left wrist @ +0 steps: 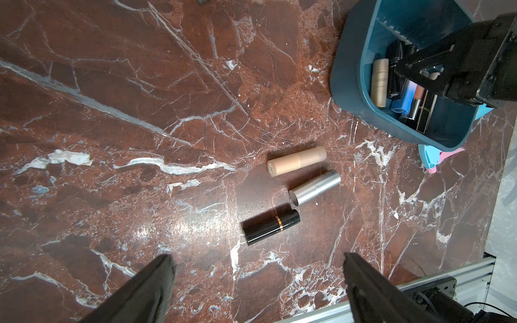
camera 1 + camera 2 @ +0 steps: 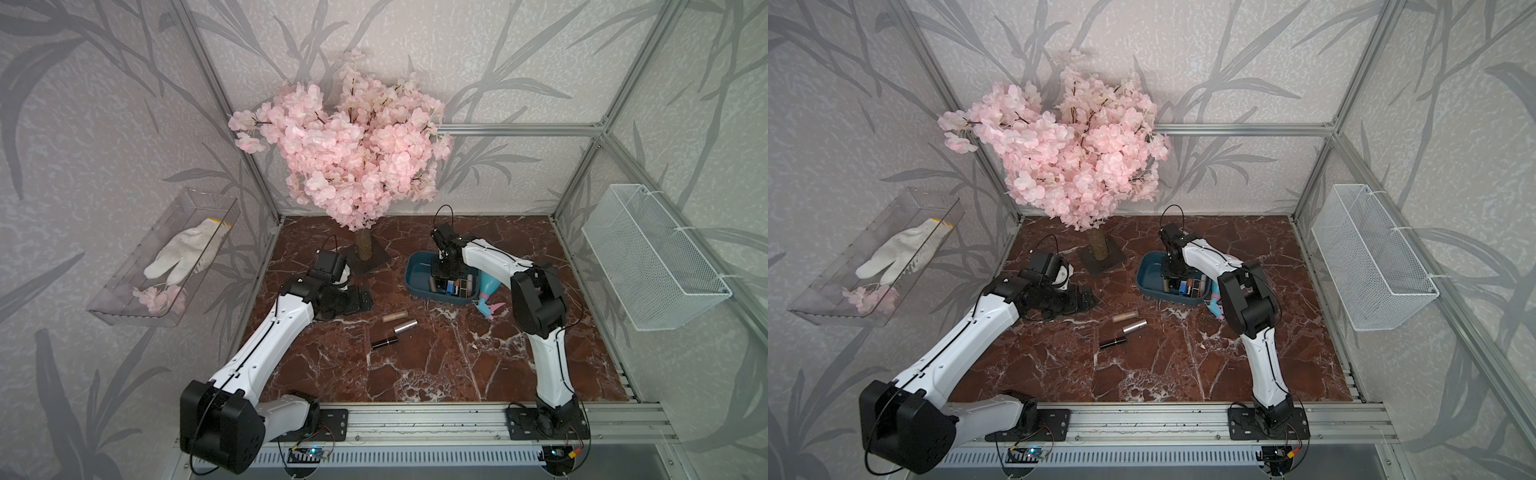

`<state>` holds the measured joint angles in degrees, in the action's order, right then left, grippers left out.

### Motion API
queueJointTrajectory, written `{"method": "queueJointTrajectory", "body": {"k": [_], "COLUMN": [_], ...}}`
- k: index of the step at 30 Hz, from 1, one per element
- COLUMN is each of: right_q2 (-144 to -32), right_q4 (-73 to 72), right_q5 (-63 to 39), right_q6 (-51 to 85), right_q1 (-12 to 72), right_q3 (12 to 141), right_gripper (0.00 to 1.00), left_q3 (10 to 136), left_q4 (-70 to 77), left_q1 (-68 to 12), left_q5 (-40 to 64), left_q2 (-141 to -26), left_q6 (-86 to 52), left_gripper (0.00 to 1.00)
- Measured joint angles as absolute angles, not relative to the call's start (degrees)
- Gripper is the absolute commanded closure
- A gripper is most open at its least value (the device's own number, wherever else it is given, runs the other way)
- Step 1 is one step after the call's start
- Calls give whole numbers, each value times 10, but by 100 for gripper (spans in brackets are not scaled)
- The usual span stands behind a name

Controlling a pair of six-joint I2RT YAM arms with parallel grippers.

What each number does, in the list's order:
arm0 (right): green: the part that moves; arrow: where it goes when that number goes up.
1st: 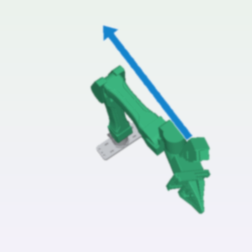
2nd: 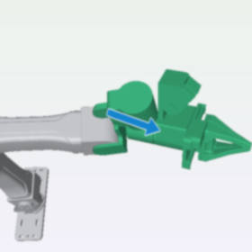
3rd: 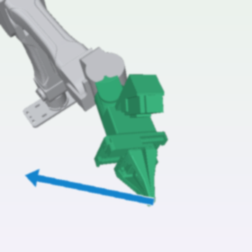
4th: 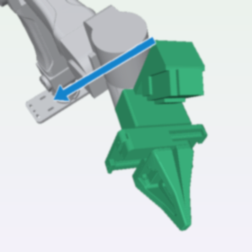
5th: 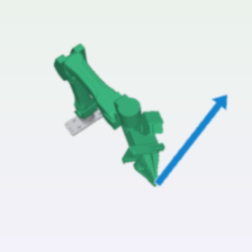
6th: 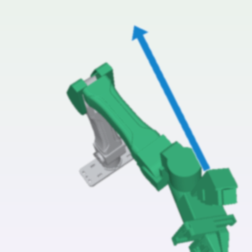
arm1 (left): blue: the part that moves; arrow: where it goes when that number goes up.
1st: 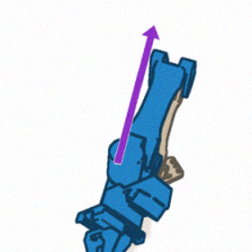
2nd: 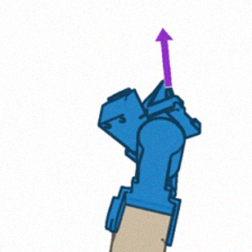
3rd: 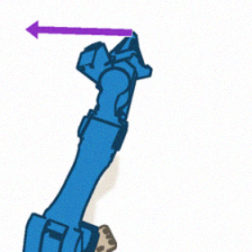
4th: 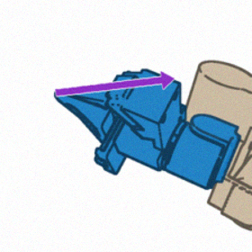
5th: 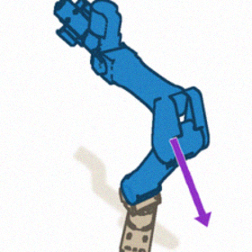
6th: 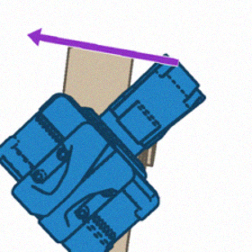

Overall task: Put the lipstick into the storage box
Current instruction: Place the lipstick in the storage box, then pick up the lipstick at the center of the board.

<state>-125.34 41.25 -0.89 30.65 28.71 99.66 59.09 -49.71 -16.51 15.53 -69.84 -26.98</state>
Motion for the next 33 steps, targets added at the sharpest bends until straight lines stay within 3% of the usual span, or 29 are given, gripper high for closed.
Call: {"method": "queueJointTrajectory", "body": {"k": [11, 17, 33], "right_q2": [-1235, -1137, -892], "right_q4": [410, 379, 173], "right_q5": [-5, -27, -230], "right_q6": [304, 283, 163], "right_q1": [288, 288, 288], "right_q3": [988, 939, 675], "right_gripper": [61, 60, 57], "left_q3": [591, 581, 575], "left_q4": [-497, -492, -484], "left_q1": [-165, -168, -215], "left_q5": [152, 149, 205], "left_q2": [-698, -699, -701], "left_q6": [-265, -260, -135], "left_gripper": [3, 3, 2]}}
